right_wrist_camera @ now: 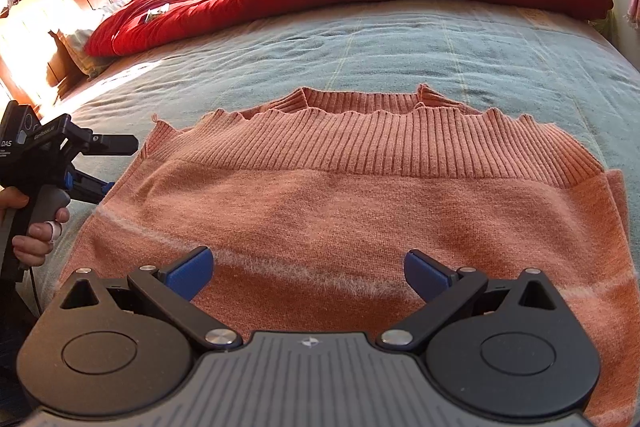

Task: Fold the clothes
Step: 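Roll the left gripper sideways and close it on the side edge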

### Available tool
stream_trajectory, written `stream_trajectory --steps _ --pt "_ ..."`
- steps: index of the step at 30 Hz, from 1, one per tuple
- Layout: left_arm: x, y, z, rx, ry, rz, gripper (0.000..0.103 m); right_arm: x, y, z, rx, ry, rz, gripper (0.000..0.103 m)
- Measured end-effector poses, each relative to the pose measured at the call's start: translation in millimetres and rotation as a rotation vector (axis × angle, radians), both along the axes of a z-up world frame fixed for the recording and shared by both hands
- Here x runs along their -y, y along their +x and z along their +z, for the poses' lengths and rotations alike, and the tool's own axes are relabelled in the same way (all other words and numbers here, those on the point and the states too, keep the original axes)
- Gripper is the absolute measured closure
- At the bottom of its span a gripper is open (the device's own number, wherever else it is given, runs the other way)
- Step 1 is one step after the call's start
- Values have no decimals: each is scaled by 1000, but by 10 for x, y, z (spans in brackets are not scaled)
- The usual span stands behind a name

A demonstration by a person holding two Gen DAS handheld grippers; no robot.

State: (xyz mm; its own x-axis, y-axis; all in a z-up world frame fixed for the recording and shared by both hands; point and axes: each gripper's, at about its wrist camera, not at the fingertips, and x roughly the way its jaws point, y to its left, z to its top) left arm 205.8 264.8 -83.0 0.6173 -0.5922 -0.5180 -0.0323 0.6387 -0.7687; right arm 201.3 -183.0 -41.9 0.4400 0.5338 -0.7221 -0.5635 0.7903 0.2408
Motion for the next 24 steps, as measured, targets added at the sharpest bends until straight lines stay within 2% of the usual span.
stream_trajectory --steps 5,11,15,24 --pt "74 -36 23 0 7 -22 1 -2 -46 29 8 -1 5 0" --pt "159 -444 12 9 -37 -38 1 14 -109 49 12 3 16 0" --pt "143 -557 -15 25 -65 -55 1 32 -134 52 12 8 20 0" --pt "86 49 -96 -26 -123 -84 1 56 -123 59 12 3 -2 0"
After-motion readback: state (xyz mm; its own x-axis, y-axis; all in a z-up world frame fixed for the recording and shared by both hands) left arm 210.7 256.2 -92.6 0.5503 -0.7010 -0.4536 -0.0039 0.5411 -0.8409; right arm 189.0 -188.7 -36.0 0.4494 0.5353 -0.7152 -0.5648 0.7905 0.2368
